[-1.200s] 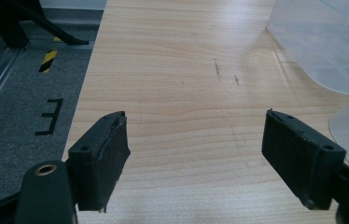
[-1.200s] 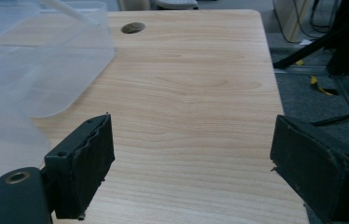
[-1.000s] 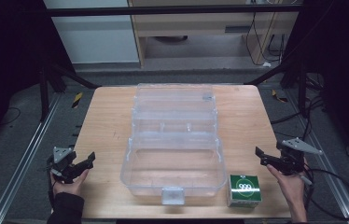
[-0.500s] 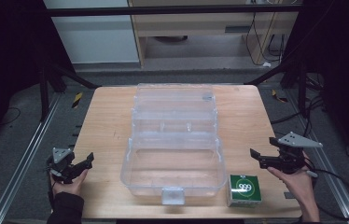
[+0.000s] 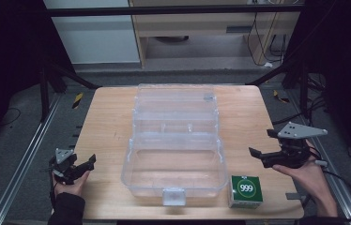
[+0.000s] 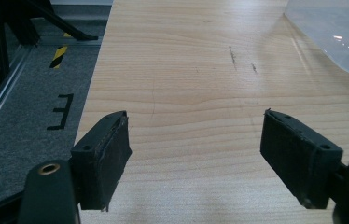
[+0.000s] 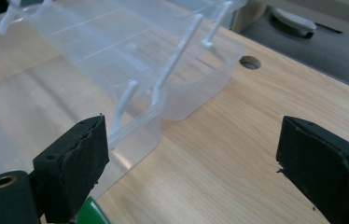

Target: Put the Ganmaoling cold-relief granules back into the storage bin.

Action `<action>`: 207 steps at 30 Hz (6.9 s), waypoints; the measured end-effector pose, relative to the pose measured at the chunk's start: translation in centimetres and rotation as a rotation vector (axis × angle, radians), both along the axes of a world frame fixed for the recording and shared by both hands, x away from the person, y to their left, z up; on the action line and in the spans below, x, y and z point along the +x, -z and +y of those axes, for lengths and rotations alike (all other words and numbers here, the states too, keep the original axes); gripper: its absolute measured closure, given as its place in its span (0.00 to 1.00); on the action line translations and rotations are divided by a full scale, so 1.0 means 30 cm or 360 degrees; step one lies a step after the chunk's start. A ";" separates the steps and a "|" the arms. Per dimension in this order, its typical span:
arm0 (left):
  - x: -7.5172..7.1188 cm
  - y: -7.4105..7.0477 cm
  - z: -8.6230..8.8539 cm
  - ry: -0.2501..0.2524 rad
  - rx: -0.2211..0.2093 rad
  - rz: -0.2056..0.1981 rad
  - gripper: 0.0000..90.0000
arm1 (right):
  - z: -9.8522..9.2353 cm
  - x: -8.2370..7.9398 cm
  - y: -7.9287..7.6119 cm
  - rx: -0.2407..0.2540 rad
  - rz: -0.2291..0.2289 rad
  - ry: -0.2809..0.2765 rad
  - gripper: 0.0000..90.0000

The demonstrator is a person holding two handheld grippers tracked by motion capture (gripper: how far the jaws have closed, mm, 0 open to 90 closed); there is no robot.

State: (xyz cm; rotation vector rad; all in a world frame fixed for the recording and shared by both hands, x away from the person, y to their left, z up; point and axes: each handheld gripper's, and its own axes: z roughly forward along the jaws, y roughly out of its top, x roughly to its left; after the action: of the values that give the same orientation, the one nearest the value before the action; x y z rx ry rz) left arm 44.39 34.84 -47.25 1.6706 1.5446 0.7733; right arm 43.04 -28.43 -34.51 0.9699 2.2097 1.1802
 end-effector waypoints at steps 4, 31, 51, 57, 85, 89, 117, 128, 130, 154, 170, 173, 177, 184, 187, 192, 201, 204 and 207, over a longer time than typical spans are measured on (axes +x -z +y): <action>0.004 0.005 -0.002 0.0005 0.0014 0.0016 0.26 | 0.021 -0.015 -0.005 -0.0094 0.0039 -0.0121 0.09; 0.015 0.017 -0.020 0.0063 0.0063 0.0060 0.26 | 0.122 -0.065 0.008 -0.0543 0.0209 -0.0519 0.05; 0.017 0.019 -0.024 0.0074 0.0080 0.0069 0.26 | 0.156 -0.089 0.086 -0.0763 0.0352 -0.0716 0.03; 0.017 0.019 -0.026 0.0075 0.0082 0.0070 0.26 | 0.161 -0.091 0.120 -0.0820 0.0399 -0.0739 0.02; 0.019 0.020 -0.027 0.0081 0.0099 0.0076 0.26 | 0.203 -0.081 0.242 -0.0959 0.0523 -0.0816 0.01; 0.018 0.020 -0.026 0.0080 0.0099 0.0075 0.26 | 0.214 -0.077 0.252 -0.0985 0.0536 -0.0826 0.01; 0.020 0.022 -0.028 0.0083 0.0099 0.0079 0.26 | 0.209 -0.047 0.329 -0.1017 0.0675 -0.0873 0.15; 0.020 0.023 -0.028 0.0086 0.0106 0.0082 0.26 | 0.201 -0.053 0.315 -0.1004 0.0684 -0.0844 0.18; 0.020 0.023 -0.029 0.0086 0.0108 0.0082 0.26 | 0.198 -0.056 0.304 -0.0982 0.0670 -0.0837 0.18; 0.021 0.024 -0.030 0.0085 0.0108 0.0086 0.26 | 0.189 -0.089 0.059 -0.0901 0.0528 -0.0833 0.18; 0.022 0.026 -0.031 0.0088 0.0110 0.0090 0.26 | 0.222 -0.078 -0.069 -0.0893 0.0445 -0.0835 0.18; 0.022 0.026 -0.032 0.0089 0.0109 0.0091 0.26 | 0.234 -0.076 -0.083 -0.0901 0.0442 -0.0841 0.18; 0.022 0.025 -0.031 0.0089 0.0109 0.0091 0.26 | 0.260 -0.065 -0.107 -0.0927 0.0436 -0.0855 0.18; 0.022 0.025 -0.031 0.0088 0.0109 0.0089 0.26 | 0.305 -0.039 -0.133 -0.0956 0.0449 -0.0869 0.18; 0.023 0.025 -0.031 0.0089 0.0107 0.0088 0.26 | 0.323 -0.027 -0.137 -0.0960 0.0434 -0.0881 0.18; 0.023 0.024 -0.031 0.0090 0.0109 0.0087 0.26 | 0.351 -0.005 -0.142 -0.0942 0.0432 -0.0887 0.18; 0.024 0.023 -0.031 0.0090 0.0109 0.0085 0.26 | 0.411 0.043 -0.134 -0.0918 0.0397 -0.0902 0.18; 0.024 0.023 -0.031 0.0091 0.0110 0.0084 0.26 | 0.432 0.052 -0.129 -0.0927 0.0397 -0.0921 0.18; 0.024 0.022 -0.031 0.0091 0.0114 0.0085 0.26 | 0.450 0.060 -0.126 -0.0923 0.0397 -0.0932 0.18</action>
State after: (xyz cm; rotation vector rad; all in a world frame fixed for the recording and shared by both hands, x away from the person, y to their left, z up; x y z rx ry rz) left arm 45.11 33.92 -47.93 1.7933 1.5144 0.7679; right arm 44.83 -14.94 -30.73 0.2404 2.9087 0.5523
